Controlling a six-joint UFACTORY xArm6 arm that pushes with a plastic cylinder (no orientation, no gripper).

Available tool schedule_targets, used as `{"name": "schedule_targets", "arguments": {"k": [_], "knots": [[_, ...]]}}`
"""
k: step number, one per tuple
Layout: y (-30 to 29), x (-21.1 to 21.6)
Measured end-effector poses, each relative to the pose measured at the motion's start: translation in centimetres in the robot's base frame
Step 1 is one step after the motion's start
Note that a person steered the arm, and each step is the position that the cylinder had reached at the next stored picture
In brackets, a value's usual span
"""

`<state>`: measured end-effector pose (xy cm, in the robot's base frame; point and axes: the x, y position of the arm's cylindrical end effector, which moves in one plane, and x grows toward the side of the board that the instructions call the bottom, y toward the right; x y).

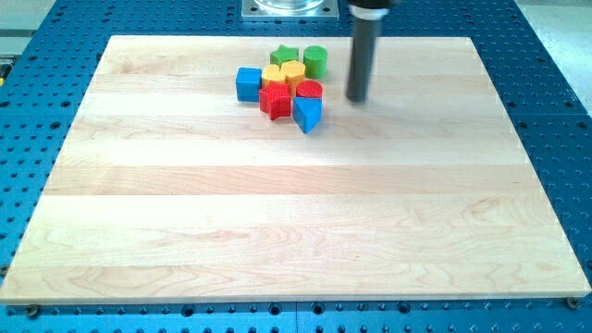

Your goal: Adjust the red blocks and blue blocks

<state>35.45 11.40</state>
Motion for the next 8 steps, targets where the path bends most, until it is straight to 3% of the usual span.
{"name": "schedule_targets", "arguments": {"k": [1,2,6,8], "knots": [[-6.0,8.1],[-10.7,7.7],[-10.2,0.1],[-8.4,-1.2]]}}
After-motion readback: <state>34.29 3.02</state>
